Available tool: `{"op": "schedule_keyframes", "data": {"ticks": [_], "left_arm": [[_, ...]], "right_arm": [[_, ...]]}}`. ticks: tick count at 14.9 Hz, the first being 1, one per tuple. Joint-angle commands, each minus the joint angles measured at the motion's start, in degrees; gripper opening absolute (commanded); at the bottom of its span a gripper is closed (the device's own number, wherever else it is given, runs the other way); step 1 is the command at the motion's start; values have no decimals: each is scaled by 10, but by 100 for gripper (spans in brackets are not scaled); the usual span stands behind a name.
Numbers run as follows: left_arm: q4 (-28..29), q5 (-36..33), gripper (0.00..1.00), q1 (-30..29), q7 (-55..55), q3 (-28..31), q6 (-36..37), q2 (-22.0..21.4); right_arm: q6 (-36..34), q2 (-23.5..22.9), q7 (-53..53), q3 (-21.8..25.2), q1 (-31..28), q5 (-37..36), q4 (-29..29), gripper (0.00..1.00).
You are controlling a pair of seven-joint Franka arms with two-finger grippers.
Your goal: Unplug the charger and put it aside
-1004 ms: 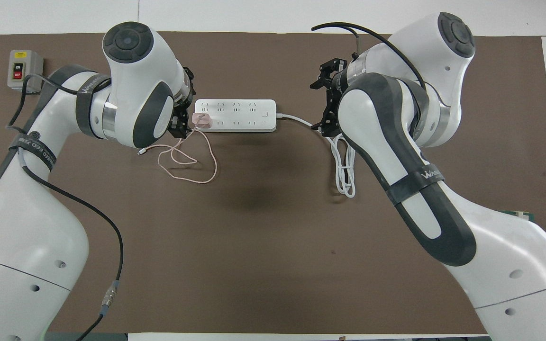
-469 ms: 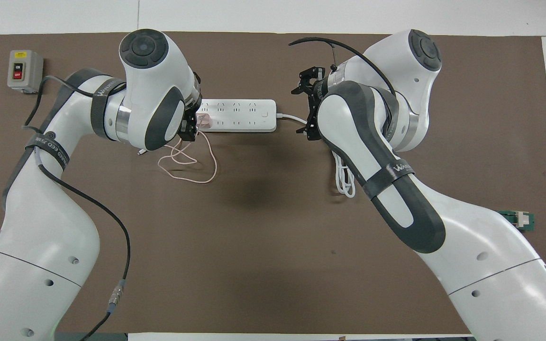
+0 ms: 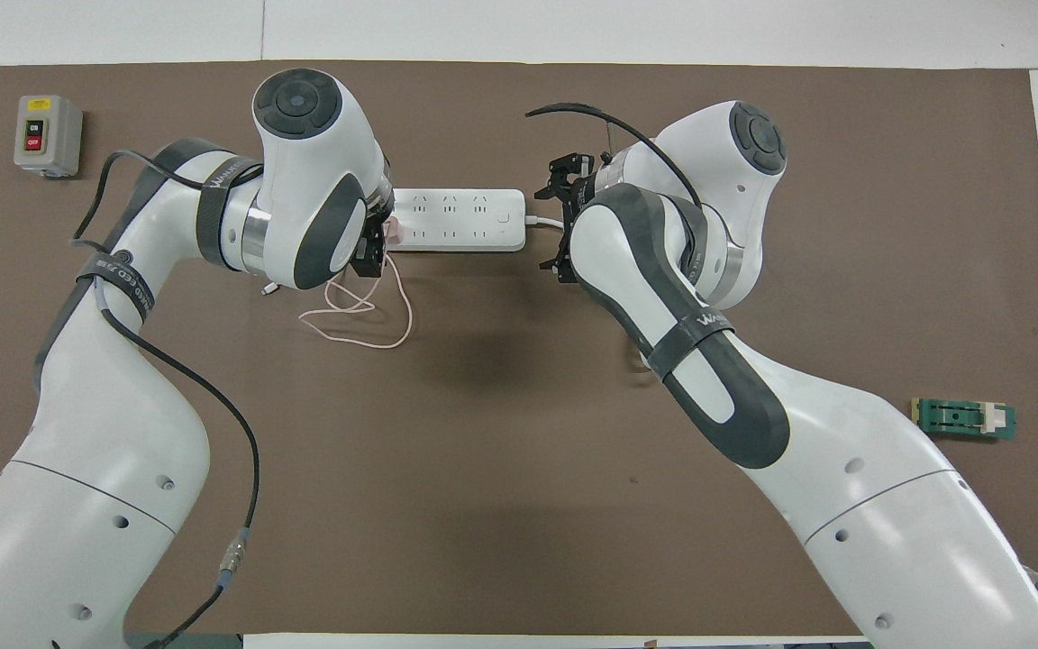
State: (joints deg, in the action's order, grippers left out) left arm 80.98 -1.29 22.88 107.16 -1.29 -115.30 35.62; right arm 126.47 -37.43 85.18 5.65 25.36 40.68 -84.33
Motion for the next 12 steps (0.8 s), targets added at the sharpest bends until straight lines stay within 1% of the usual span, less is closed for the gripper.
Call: {"op": "schedule_keyframes", "data": {"ticks": [1,2,3,4,5,6,8,12], "left_arm": [[-7,-10,99,9,16,9,-2,6],[-7,-10,85,9,16,9,-2,6],[-7,-11,55,9,16,9,-3,6],[-7,-11,31,9,16,9,-3,6],[-7,-15,12,13,17,9,-4,7],[-7,-28,0,16,24,9,-3,7],[-7,-50,0,16,54,9,-4,8],[-10,-51,0,15,59,9,-5,14]], "right_arm": [[-7,-53,-10,-2,-7,18,63,100],[-28,-66,-10,-1,-8,17,88,100],[-34,-70,-10,0,-8,17,100,100],[-32,-71,-10,0,-8,17,100,100],[-31,-71,-10,1,-3,16,100,100],[-33,-70,-12,1,-2,13,100,100],[-37,-68,-12,0,0,2,99,100],[-33,-50,-11,0,13,10,93,100]]}}
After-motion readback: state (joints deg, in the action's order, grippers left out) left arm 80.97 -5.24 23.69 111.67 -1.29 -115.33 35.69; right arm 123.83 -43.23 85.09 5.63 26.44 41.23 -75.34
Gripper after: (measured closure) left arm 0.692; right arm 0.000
